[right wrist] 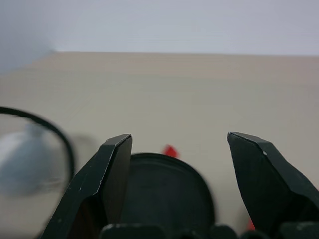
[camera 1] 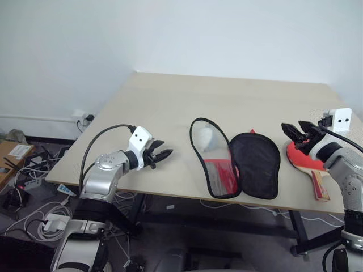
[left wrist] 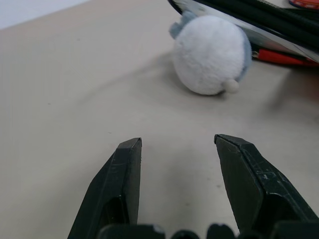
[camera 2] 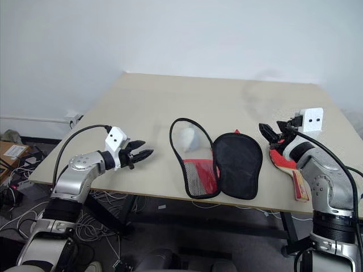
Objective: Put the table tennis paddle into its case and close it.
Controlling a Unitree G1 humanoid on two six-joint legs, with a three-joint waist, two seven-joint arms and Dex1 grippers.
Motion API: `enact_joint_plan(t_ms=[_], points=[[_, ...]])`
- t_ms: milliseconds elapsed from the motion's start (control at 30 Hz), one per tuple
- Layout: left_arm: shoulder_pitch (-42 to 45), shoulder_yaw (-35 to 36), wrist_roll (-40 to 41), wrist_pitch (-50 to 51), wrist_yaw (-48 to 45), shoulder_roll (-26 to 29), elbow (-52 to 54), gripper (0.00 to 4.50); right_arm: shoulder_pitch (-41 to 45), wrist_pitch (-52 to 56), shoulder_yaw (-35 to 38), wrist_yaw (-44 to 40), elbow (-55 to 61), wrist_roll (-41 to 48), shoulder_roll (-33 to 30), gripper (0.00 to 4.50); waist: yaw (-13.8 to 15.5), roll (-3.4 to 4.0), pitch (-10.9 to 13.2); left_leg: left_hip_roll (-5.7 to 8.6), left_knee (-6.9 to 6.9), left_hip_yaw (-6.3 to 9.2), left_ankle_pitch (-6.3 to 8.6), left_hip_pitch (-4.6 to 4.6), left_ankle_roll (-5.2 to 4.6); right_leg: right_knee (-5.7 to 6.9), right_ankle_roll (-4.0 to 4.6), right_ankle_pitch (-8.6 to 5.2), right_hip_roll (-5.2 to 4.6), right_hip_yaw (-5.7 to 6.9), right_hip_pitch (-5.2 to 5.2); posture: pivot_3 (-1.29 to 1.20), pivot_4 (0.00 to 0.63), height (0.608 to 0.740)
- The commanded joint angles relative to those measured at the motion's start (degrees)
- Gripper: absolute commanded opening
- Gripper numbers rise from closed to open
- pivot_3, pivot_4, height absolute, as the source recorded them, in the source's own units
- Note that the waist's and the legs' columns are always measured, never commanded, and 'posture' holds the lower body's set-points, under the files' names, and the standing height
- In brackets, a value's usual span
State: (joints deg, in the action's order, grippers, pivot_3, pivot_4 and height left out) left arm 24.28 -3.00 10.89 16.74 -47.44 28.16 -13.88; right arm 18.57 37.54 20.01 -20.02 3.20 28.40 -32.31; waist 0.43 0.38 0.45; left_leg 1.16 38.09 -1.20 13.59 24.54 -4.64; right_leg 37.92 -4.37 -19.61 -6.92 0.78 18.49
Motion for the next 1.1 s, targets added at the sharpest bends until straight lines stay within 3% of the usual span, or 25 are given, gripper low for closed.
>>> enact_joint_plan(t_ms=[33, 267, 533, 667, 800, 1100], points=[[0.0, -0.4, 0.4, 0.5, -0.5, -0.2, 3.3, 2.46, 1.6, -1.7, 1.5, 2.2, 1.1, -0.9, 0.8, 3.3, 0.0, 0.02, 0.0, 0.0, 0.0, 0.0, 0.0, 0.0, 0.0, 0.0, 0.0, 0.0, 0.01, 0.0, 0.0, 0.0, 0.0, 0.715], [1.5, -0.6, 1.6, 2.0, -1.6, -0.7, 3.6, 2.46, -0.8, 0.2, 2.0, 4.9, 3.4, -1.5, 2.1, 3.3, -0.2, 0.01, 0.0, -0.04, 0.0, 0.0, 0.0, 0.0, 0.01, 0.0, 0.0, 0.0, 0.05, 0.0, 0.0, 0.0, 0.0, 0.715], [2.9, -3.2, 3.9, 5.1, -8.7, -1.4, 4.3, 2.46, -9.1, 9.7, 3.7, 2.7, 7.9, -0.6, -4.4, 3.3, 0.1, 0.01, 0.0, -0.02, 0.02, 0.0, 0.0, 0.0, -0.01, -0.01, 0.0, 0.0, 0.02, 0.01, -0.03, 0.0, 0.0, 0.715], [4.4, -5.2, 2.6, 4.7, -9.0, -2.9, 1.7, 2.46, -10.4, 10.8, 5.6, 1.8, 6.2, -0.8, -6.0, 3.3, -0.1, 0.03, 0.0, -0.03, 0.02, -0.02, -0.01, 0.0, -0.03, -0.02, 0.0, 0.0, 0.04, -0.02, -0.04, 0.0, 0.0, 0.715], [5.6, -6.3, 2.8, 5.6, -10.2, -3.6, 0.6, 2.46, -8.1, 18.8, 7.1, 3.3, 0.9, -0.9, -8.1, 3.3, -0.3, 0.02, 0.0, -0.07, 0.02, -0.03, -0.01, 0.0, -0.03, -0.02, 0.0, 0.0, 0.08, -0.03, -0.05, 0.0, 0.0, 0.715], [6.5, -8.9, 3.4, 5.9, -14.2, -4.6, 1.3, 2.46, -7.6, 20.9, 4.8, 3.4, -6.6, -3.7, -8.2, 3.3, -0.3, 0.02, 0.0, -0.04, 0.02, -0.03, -0.01, 0.01, -0.06, -0.03, 0.0, 0.0, 0.05, -0.04, -0.06, 0.0, 0.0, 0.715]])
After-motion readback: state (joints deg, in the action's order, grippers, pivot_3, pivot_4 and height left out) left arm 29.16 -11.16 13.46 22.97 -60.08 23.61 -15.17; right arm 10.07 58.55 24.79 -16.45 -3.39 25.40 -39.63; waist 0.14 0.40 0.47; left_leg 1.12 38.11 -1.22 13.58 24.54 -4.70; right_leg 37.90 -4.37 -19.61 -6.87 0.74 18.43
